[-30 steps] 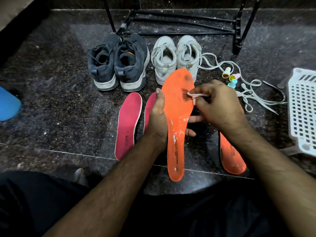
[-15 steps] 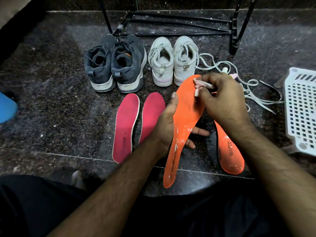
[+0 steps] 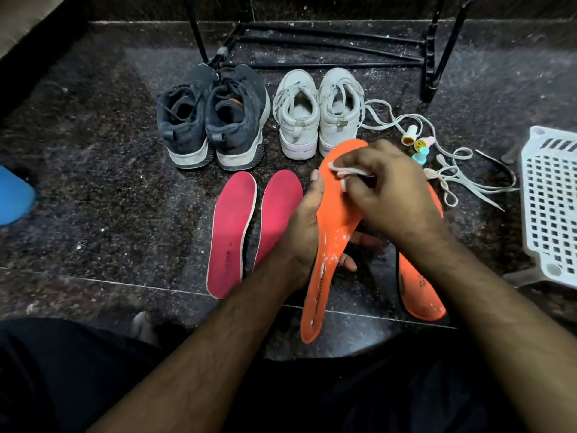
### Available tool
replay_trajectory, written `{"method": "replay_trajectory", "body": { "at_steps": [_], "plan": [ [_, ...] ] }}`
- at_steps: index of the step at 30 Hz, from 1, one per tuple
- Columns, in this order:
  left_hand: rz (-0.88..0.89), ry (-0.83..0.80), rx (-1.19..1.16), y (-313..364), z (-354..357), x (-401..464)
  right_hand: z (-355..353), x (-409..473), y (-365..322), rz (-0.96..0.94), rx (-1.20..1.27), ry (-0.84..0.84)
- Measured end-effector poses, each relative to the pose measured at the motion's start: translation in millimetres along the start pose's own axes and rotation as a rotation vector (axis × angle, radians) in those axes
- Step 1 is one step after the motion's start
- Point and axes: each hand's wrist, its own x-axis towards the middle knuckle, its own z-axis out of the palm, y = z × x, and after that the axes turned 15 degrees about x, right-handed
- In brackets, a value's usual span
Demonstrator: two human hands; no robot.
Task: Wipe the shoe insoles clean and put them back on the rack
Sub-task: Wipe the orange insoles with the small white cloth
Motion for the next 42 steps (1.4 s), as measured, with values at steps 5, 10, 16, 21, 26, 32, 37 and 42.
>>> {"method": "replay_trajectory", "body": {
  "at_steps": [5, 10, 16, 21, 26, 32, 37, 42],
  "plan": [
    [0.014, 0.004, -0.039, 4, -1, -3, 8, -3, -4, -0.077, 0.023, -0.120],
    [-0.019, -0.009, 0.000, 4, -1, 2, -6, 3, 12, 0.153, -0.020, 0.079],
    [0.026, 0.044, -0.074, 3, -3, 1, 10, -8, -8, -0.036, 0.008, -0.150],
    [0.050, 0.033, -0.081, 7, -3, 1, -3, -3, 6, 0.120, -0.036, -0.099],
    [0.089, 0.116, -0.249, 11, 2, 1, 8, -13, -7, 0.076, 0.054, -0.277],
    [0.050, 0.135, -0.101, 9, -4, 1, 5, -6, 6, 0.164, -0.025, -0.123],
    [0.077, 0.091, -0.322, 13, 3, -1, 14, -14, -7, 0.089, 0.124, -0.200],
    [0.047, 0.118, -0.138, 11, 3, -2, 12, -8, 10, 0.267, 0.146, -0.063]
  ]
}}
